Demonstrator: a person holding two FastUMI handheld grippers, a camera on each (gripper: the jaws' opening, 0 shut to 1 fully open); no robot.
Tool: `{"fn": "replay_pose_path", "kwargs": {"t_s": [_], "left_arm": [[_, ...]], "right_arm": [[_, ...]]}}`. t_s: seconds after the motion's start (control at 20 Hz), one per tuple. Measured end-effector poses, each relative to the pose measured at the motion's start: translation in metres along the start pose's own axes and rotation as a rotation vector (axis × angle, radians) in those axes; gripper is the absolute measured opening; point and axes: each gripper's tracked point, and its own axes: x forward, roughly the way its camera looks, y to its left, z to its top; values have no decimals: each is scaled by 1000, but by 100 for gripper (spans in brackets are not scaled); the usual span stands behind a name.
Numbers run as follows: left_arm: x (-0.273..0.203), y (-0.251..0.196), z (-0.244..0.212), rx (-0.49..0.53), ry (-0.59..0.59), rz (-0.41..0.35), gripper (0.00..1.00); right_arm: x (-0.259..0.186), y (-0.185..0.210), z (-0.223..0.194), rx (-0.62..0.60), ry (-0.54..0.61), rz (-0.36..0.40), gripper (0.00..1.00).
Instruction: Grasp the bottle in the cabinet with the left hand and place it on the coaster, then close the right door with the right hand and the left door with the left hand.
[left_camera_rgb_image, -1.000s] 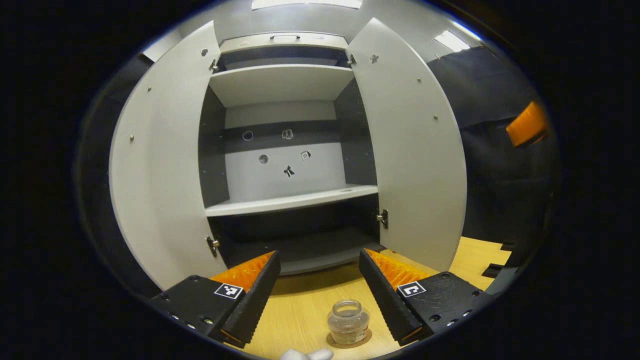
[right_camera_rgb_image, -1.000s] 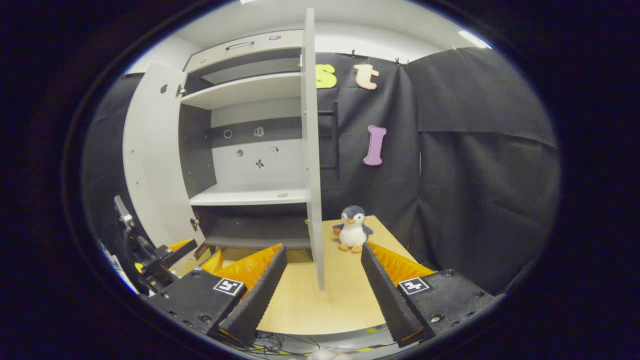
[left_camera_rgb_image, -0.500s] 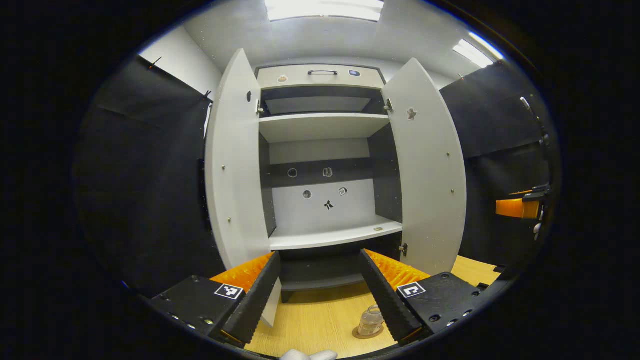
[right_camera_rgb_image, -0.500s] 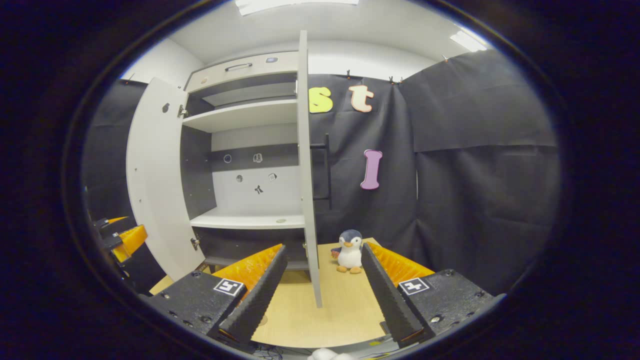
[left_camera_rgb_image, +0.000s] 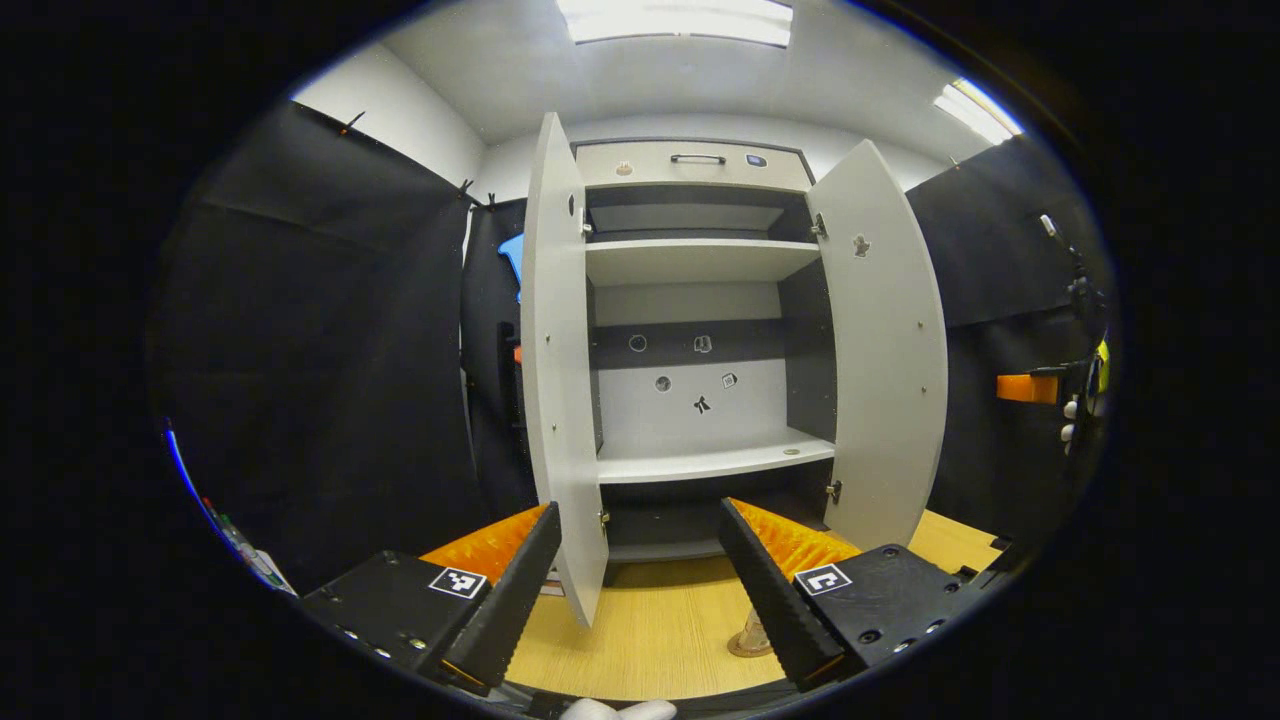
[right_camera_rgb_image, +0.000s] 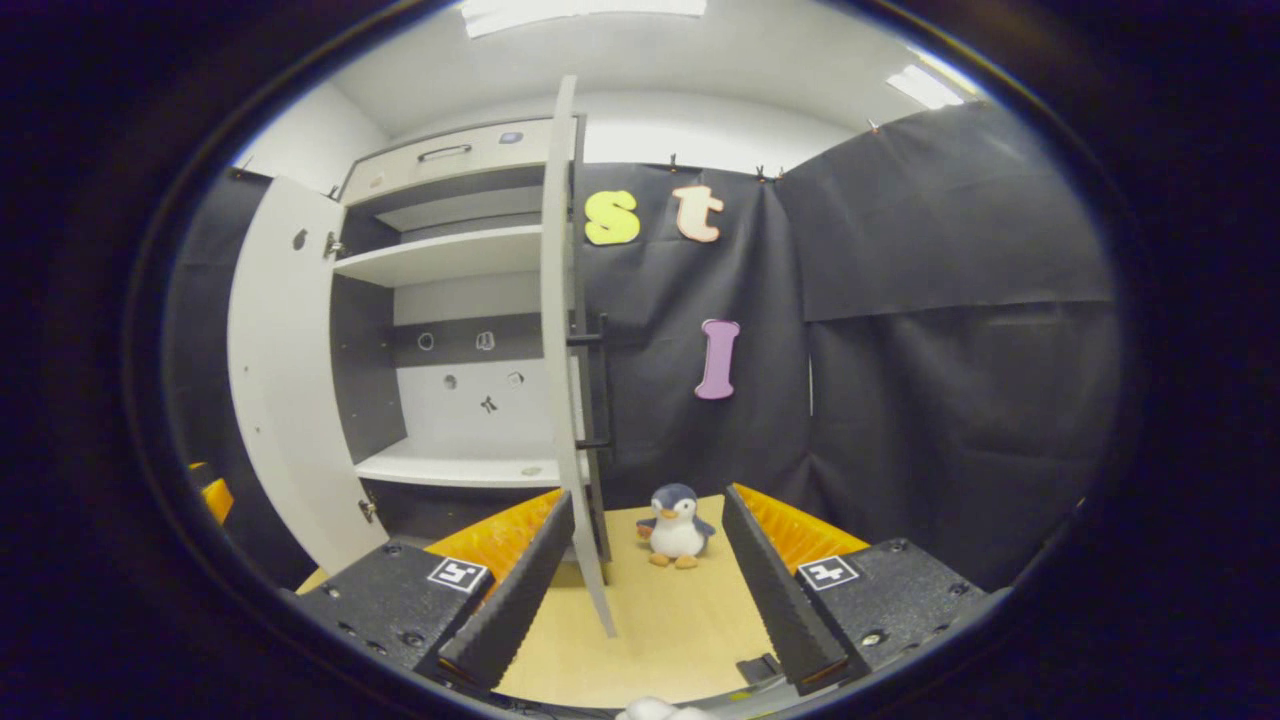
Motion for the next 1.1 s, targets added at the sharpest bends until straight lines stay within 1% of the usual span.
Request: {"fn": "replay_pose_path", "kwargs": {"t_s": [0.05, 0.1, 0.15, 0.2, 0.3, 0.35, 0.5, 0.6, 0.75, 0.85, 0.9, 1.0, 1.05, 1.1], "left_arm": [[-2, 0, 0, -1, 0, 6, 96], [-5, -2, 0, -4, 7, 7, 96], [-6, -3, 0, -9, 11, 10, 96], [-8, -4, 1, -10, 14, 16, 96], [-11, -5, 3, -12, 18, 32, 96], [-10, -7, 3, -11, 23, 40, 96], [-8, -9, 3, -4, 35, 66, 95], [-6, -11, 4, -5, 38, 81, 96], [-1, -12, 8, -5, 35, 101, 96], [3, -14, 9, -7, 30, 109, 96], [5, -16, 8, -12, 33, 108, 96], [4, -16, 7, -12, 39, 110, 96], [6, -16, 6, -12, 41, 112, 96], [6, -16, 6, -14, 43, 111, 96]], "right_arm": [[10, -7, 7, -6, -8, -10, 96], [20, -12, 16, -13, -15, -15, 98], [31, -14, 23, -22, -28, -14, 96], [42, -15, 32, -32, -43, -13, 98], [64, -15, 48, -64, -75, -1, 98], [75, -14, 54, -76, -81, 9, 96], [102, -3, 71, -89, -99, 52, 98], [114, -3, 72, -107, -87, 63, 98], [122, -2, 72, -97, -76, 80, 96], [122, 4, 70, -77, -62, 114, 96], [122, 11, 69, -86, -51, 140, 96], [119, 17, 70, -111, -43, 159, 93], [118, 21, 69, -122, -37, 169, 86], [115, 29, 69, -121, -34, 185, 86]]}}
